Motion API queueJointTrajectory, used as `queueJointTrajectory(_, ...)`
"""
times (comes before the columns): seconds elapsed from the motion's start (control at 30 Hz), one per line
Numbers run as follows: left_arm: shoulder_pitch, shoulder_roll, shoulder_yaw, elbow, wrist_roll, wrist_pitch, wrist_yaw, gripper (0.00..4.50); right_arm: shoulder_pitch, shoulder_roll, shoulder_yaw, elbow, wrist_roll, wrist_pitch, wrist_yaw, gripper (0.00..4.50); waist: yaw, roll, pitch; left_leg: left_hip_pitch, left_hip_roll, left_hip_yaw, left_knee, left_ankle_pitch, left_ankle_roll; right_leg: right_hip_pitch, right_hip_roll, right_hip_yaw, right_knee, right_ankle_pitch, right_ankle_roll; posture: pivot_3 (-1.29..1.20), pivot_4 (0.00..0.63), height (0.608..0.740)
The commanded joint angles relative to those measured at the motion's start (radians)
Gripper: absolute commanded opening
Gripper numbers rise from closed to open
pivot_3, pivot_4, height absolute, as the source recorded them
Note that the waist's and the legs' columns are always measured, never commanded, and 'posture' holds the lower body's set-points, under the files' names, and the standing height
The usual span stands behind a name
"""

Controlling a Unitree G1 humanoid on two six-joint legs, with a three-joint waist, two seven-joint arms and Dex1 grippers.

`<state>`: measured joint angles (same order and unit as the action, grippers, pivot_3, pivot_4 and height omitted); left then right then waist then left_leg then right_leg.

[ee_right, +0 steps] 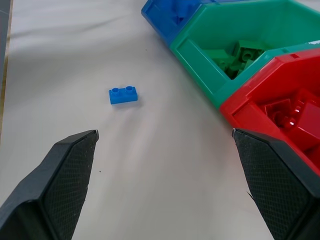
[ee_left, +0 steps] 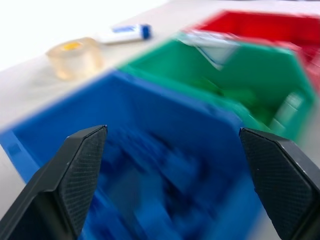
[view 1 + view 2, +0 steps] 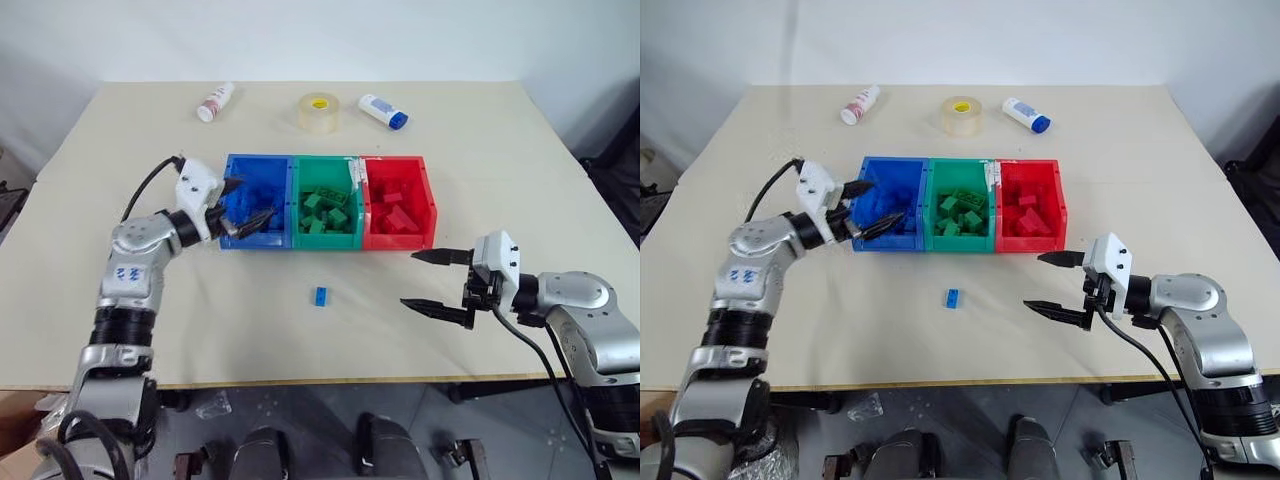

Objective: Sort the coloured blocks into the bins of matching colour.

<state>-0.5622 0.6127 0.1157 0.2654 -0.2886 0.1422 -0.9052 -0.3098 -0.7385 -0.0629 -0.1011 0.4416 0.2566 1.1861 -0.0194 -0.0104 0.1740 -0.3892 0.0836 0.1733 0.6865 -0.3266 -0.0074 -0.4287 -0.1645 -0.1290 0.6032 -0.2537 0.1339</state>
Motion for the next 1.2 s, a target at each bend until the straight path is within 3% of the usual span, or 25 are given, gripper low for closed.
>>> queueJointTrajectory(0.03, 0.112, 0.080, 0.075, -0.142, -0.091, 0.014, -0.110, 4.49, -0.025, -0.006, 0.001, 0.016, 0.011, -0.023, 0.034, 4.50, -0.006, 0.000, 0.000, 0.000, 0.000, 0.000, 0.000, 0.000, 0.000, 0.000, 0.000, 0.000, 0.000, 0.000, 0.000, 0.00, 0.150, 0.740)
queueJointTrajectory(0.33, 0.540, 0.212, 0.275, -0.187, -0.216, -0.045, -0.354, 4.49, -0.086, -0.019, 0.030, 0.136, 0.001, -0.040, 0.136, 4.50, -0.009, 0.000, 0.000, 0.000, 0.000, 0.000, 0.000, 0.000, 0.000, 0.000, 0.000, 0.000, 0.000, 0.000, 0.000, 0.00, 0.150, 0.740)
queueJointTrajectory(0.47, 0.608, 0.225, 0.307, -0.197, -0.226, -0.059, -0.381, 4.49, -0.109, -0.022, 0.031, 0.171, -0.004, -0.050, 0.160, 4.50, -0.003, 0.000, 0.000, 0.000, 0.001, 0.000, 0.000, -0.001, 0.000, -0.001, 0.000, 0.000, 0.000, 0.000, -0.001, 0.00, 0.150, 0.740)
queueJointTrajectory(0.63, 0.540, 0.178, 0.224, -0.268, -0.198, -0.059, -0.320, 4.49, -0.126, -0.012, 0.036, 0.186, -0.012, -0.061, 0.165, 4.50, -0.002, 0.000, 0.000, 0.000, 0.001, 0.000, 0.000, -0.001, 0.000, 0.000, 0.000, 0.000, 0.001, 0.000, -0.001, 0.00, 0.150, 0.740)
queueJointTrajectory(0.83, 0.358, 0.001, -0.030, -0.287, -0.039, -0.098, -0.171, 4.49, -0.099, -0.002, 0.026, 0.137, -0.006, -0.052, 0.136, 4.50, -0.005, 0.001, 0.000, 0.000, 0.000, 0.000, 0.000, -0.001, 0.000, 0.000, 0.000, 0.000, 0.001, 0.000, -0.001, 0.00, 0.150, 0.740)
queueJointTrajectory(1.03, 0.195, -0.171, -0.213, -0.115, 0.101, -0.178, -0.094, 4.49, -0.048, -0.005, -0.002, 0.078, 0.009, -0.041, 0.093, 4.50, -0.006, 0.001, -0.001, 0.000, 0.000, 0.000, 0.000, 0.000, -0.001, 0.000, 0.000, 0.000, 0.001, 0.000, -0.001, 0.00, 0.150, 0.740)
queueJointTrajectory(1.2, 0.117, -0.214, -0.273, 0.028, 0.172, -0.254, -0.071, 4.49, 0.016, -0.011, -0.050, 0.021, 0.051, -0.035, 0.085, 4.50, -0.008, 0.001, -0.001, 0.000, 0.000, 0.000, 0.000, 0.000, 0.000, 0.000, 0.000, 0.000, 0.001, 0.000, -0.001, 0.00, 0.150, 0.740)
